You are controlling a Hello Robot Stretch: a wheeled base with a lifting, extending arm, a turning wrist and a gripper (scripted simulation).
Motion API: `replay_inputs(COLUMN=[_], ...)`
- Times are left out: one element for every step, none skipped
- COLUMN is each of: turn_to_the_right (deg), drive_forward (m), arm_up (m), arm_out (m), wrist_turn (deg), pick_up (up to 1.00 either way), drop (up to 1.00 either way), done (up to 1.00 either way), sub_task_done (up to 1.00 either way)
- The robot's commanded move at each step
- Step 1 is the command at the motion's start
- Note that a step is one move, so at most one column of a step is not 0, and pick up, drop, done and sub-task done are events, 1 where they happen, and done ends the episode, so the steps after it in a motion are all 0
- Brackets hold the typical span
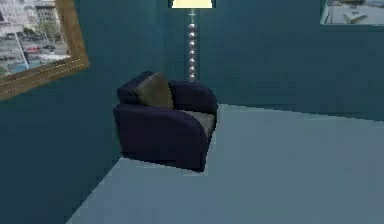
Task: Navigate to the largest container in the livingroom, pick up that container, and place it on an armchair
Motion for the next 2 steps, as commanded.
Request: replay_inputs(turn_to_the_right=[36.0, 0.0], drive_forward=[0.00, 0.80], arm_up=[0.00, 0.00], arm_out=[0.00, 0.00], wrist_turn=[0.0, 0.0], pick_up=[0.00, 0.00], drop=[0.00, 0.00], done=[0.00, 0.00], sub_task_done=[0.00, 0.00])
